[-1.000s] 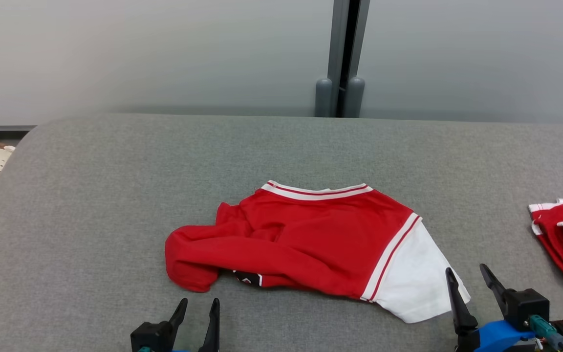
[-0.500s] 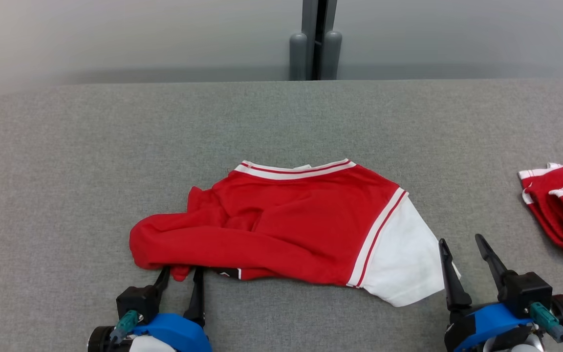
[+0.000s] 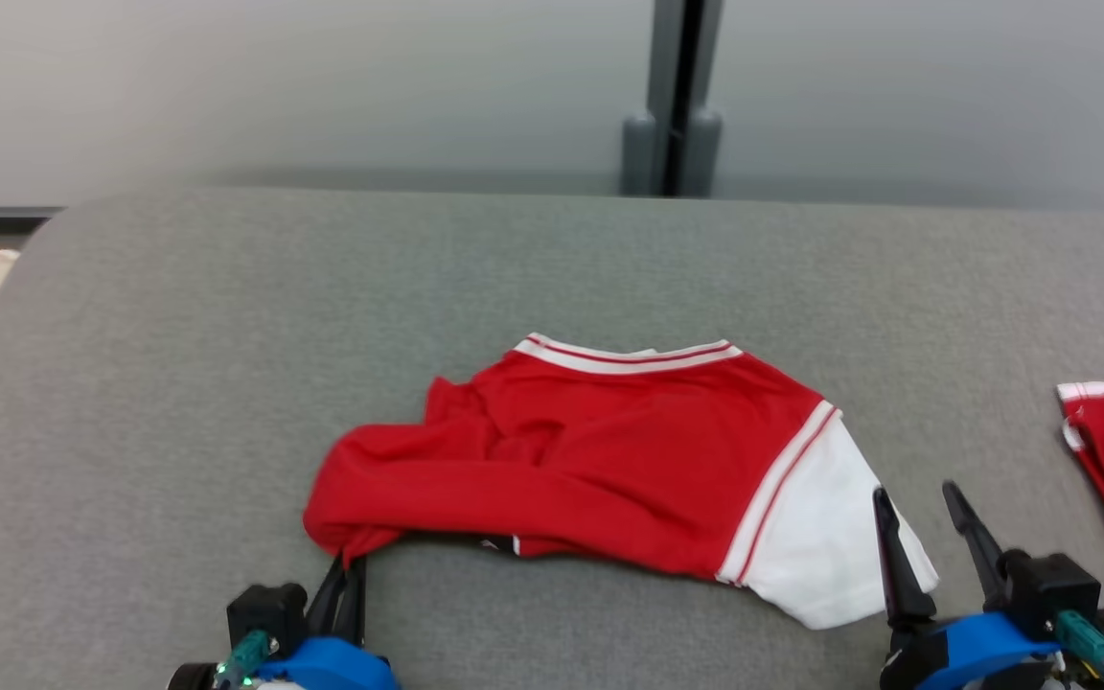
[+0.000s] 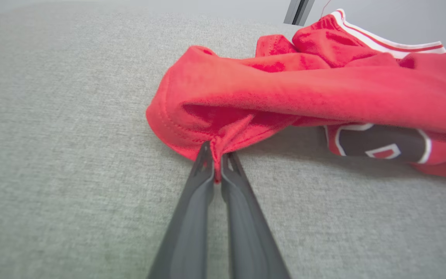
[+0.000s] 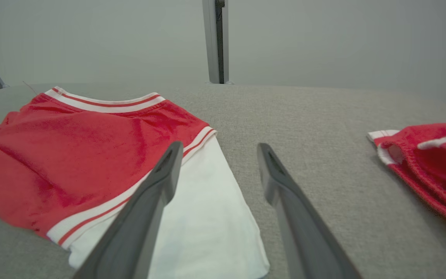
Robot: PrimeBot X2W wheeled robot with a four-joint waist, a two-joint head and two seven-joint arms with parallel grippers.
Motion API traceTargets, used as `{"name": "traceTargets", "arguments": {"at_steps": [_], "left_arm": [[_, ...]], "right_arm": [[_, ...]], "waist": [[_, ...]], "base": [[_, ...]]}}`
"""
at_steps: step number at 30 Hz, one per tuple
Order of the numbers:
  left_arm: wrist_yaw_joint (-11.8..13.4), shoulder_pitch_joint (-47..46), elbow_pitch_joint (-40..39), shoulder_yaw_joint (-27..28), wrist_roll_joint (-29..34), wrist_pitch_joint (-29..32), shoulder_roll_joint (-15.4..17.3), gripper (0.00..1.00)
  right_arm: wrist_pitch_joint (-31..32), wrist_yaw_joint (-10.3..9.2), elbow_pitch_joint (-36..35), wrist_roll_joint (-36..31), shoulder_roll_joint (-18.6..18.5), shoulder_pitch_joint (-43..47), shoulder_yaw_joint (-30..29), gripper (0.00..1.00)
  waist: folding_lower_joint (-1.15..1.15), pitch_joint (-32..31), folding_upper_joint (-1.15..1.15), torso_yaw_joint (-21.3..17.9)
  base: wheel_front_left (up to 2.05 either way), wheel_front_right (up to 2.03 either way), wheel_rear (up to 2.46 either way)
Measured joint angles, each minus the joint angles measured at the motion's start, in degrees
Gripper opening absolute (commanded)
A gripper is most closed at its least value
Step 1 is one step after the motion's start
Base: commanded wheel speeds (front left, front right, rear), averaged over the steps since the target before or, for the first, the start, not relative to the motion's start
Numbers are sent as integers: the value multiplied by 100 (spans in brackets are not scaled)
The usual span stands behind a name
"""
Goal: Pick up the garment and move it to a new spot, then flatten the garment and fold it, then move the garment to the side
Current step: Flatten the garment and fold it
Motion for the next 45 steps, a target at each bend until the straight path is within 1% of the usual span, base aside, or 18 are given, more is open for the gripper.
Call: {"name": "traceTargets", "arguments": {"at_steps": [4,8,9,10,11,12,18,21,23,27,35,38,40,42,45], "left_arm": [[-24,370,-400,57,232,0,-2,0],[-37,822,-822,314,354,0,82,0],[-2,902,-933,422,371,0,93,13],[19,946,-1020,536,374,0,105,45],[71,964,-1089,668,371,0,121,94],[115,981,-1138,810,358,0,127,100],[323,1000,-1407,1526,270,0,100,100],[344,979,-1449,1748,275,0,79,100],[310,964,-1430,1822,294,0,58,100],[223,965,-1292,1834,352,0,27,100],[126,970,-1139,1718,416,0,8,100],[110,987,-1073,1622,366,0,7,100],[91,998,-1017,1516,311,0,7,100],[59,998,-947,1412,235,0,3,100],[58,997,-899,1324,219,0,1,100]], "right_arm": [[0,0,122,127,3,132,4,100],[0,0,227,233,4,275,63,100],[0,0,227,261,5,278,73,100],[0,0,225,282,4,278,85,100],[0,0,220,309,3,278,97,100],[1,0,221,325,4,281,109,100],[0,0,189,379,4,349,240,100],[0,0,170,419,3,360,282,100],[0,0,155,426,3,361,323,100],[0,0,116,434,3,396,430,100],[0,0,186,396,3,454,549,100],[0,0,583,269,3,466,635,100],[1,0,995,267,1,465,764,100],[0,0,1217,267,11,424,849,100],[0,0,1474,210,10,215,748,100]], "waist": [[0,-363,0,293],[-2,-648,0,409],[-2,-682,0,410],[-2,-705,0,406],[-1,-719,0,398],[-1,-729,0,389],[-1,-724,0,247],[0,-710,0,168],[0,-708,0,123],[0,-719,0,56],[0,-737,0,17],[0,-722,0,29],[0,-706,0,45],[-1,-683,0,64],[1,-654,0,95]], "base": [[0,0,0],[0,0,0],[0,0,0],[0,0,0],[0,0,0],[0,0,0],[0,0,0],[0,0,0],[0,0,0],[0,0,0],[0,0,0],[0,0,0],[0,0,0],[0,0,0],[0,0,0]]}}
